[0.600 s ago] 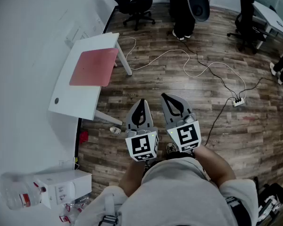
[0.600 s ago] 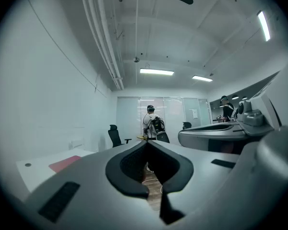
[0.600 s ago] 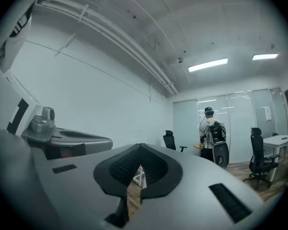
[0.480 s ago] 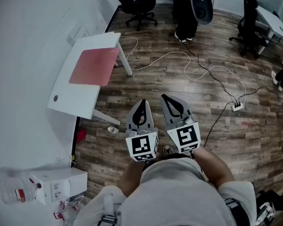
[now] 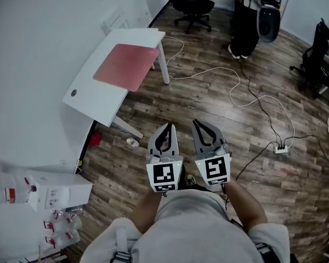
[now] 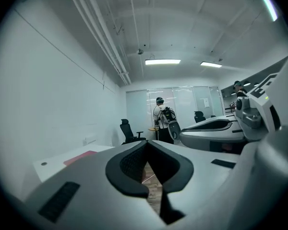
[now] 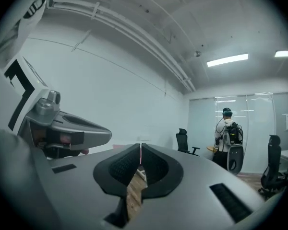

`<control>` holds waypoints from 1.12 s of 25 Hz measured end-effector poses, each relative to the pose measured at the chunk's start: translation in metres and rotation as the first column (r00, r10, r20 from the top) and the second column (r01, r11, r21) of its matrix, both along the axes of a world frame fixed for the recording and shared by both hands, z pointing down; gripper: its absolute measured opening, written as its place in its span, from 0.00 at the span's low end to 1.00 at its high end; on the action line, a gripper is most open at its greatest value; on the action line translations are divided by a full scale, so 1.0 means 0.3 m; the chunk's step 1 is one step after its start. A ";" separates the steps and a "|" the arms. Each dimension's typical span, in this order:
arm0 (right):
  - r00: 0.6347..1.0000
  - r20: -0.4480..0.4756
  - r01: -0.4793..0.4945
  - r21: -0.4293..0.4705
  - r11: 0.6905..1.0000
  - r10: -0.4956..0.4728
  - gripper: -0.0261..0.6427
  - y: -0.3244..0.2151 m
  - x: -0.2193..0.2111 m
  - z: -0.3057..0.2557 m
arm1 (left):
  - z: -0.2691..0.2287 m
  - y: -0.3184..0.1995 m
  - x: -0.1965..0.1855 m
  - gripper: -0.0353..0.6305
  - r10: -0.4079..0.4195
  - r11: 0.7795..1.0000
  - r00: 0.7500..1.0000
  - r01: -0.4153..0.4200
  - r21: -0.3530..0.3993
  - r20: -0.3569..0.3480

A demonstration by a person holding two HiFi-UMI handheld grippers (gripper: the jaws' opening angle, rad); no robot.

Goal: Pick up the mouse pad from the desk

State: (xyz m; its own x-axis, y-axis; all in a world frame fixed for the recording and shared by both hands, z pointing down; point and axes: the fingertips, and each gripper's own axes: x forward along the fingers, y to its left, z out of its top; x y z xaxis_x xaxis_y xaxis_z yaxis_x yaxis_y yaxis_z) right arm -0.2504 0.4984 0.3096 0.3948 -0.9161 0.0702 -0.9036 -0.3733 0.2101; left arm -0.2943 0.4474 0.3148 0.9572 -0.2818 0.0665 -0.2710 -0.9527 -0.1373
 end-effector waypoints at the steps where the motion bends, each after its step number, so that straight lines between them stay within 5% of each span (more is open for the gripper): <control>1: 1.000 0.004 0.006 -0.004 1.000 -0.006 0.10 -0.011 0.004 0.012 | 0.014 -0.011 0.005 0.07 -0.006 1.000 1.000 0.006 0.000 0.007; 15: 0.996 0.059 0.076 -0.113 0.991 -0.070 0.10 -0.233 0.254 0.181 | 0.204 -0.266 0.248 0.07 -0.040 0.999 0.991 0.043 -0.023 0.128; 28: 0.984 0.160 0.108 -0.150 0.983 -0.083 0.10 -0.607 0.685 0.273 | 0.308 -0.613 0.662 0.07 -0.024 0.997 0.970 0.042 -0.071 0.241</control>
State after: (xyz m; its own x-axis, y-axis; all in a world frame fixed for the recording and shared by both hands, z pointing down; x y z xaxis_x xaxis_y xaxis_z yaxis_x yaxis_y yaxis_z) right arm -0.0448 0.3163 0.3915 0.2795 -0.9217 0.2691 -0.9594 -0.2570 0.1164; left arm -0.0957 0.2634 0.4071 0.9009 -0.2988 0.3147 -0.2706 -0.9538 -0.1307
